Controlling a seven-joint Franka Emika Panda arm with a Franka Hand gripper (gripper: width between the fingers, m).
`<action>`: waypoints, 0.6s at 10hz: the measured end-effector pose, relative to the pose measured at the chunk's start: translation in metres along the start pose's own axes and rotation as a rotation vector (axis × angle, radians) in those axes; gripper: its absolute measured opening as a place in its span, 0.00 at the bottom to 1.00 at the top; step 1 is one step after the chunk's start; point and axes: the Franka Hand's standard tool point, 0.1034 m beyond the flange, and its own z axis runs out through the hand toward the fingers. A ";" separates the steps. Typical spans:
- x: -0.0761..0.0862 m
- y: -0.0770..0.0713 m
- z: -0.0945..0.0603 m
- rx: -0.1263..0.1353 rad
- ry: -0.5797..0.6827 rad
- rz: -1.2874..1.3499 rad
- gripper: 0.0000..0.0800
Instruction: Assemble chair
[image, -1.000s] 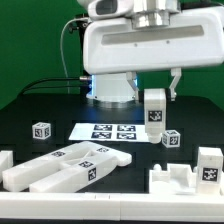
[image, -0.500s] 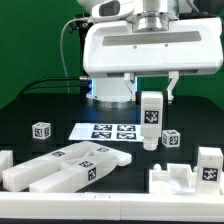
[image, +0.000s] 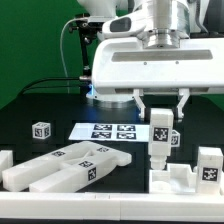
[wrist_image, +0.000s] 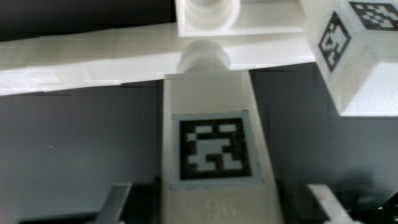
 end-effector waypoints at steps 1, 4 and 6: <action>-0.001 0.000 0.001 0.000 -0.002 -0.001 0.36; -0.018 -0.011 0.015 -0.004 -0.030 -0.026 0.36; -0.018 -0.008 0.023 -0.008 -0.030 -0.023 0.36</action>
Offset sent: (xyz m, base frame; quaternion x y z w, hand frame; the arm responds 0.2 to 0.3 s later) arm 0.0051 0.0032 -0.0179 -0.0239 -0.0004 0.0114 0.9997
